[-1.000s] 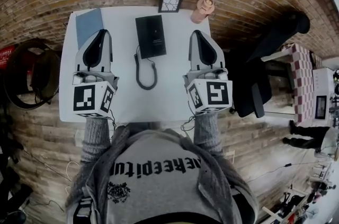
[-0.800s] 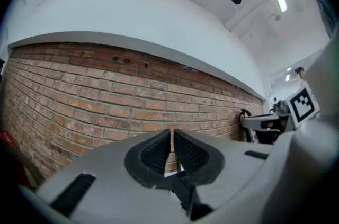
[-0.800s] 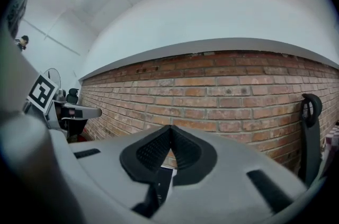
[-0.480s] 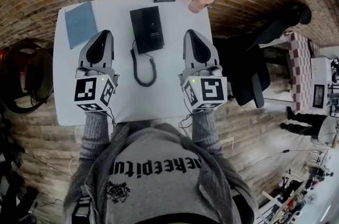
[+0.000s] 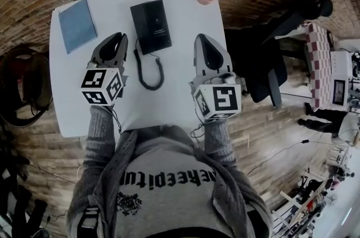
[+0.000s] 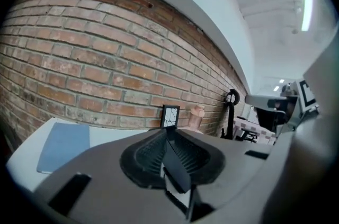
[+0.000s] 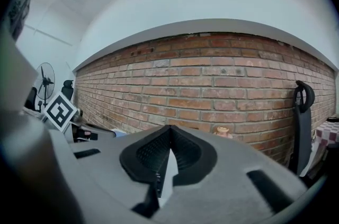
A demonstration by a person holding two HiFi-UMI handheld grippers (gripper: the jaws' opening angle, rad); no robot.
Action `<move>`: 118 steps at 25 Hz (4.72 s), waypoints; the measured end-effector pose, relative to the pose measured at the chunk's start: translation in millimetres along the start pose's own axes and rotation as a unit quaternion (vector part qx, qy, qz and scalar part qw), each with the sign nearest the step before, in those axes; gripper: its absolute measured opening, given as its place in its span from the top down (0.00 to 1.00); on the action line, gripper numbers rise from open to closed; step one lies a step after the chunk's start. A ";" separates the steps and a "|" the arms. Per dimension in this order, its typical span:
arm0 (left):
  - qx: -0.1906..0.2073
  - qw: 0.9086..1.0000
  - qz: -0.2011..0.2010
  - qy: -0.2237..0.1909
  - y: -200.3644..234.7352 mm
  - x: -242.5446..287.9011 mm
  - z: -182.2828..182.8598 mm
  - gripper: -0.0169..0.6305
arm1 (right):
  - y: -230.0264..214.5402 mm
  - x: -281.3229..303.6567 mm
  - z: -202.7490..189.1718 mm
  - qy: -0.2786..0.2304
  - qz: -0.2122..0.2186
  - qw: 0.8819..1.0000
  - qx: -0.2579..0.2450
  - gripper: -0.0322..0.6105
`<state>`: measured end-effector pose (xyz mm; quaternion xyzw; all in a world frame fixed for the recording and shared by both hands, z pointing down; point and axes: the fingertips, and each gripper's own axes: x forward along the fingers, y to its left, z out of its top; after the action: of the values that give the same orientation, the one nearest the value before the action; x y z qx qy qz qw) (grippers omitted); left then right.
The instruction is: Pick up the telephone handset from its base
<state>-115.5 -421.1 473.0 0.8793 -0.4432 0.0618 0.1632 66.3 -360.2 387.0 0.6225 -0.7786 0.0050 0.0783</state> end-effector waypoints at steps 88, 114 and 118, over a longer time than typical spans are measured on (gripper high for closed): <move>-0.151 0.988 -0.032 0.027 -35.0 0.2 -6.0 0.86 | -16.2 -47.2 9.7 -0.005 0.014 1.000 -0.026 0.95; -0.068 0.989 0.063 -0.110 -105.5 -140.5 61.9 0.86 | 8.9 -115.8 56.0 -0.075 0.102 0.991 -0.031 0.95; -0.061 0.987 0.078 -0.125 -113.0 -159.1 65.4 0.86 | 15.2 -126.2 61.8 -0.083 0.114 0.989 -0.035 0.95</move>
<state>-122.8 -260.0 345.1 0.8315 -0.5299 -0.0633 0.1545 71.2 -241.1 311.1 0.5250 -0.8479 -0.0654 0.0339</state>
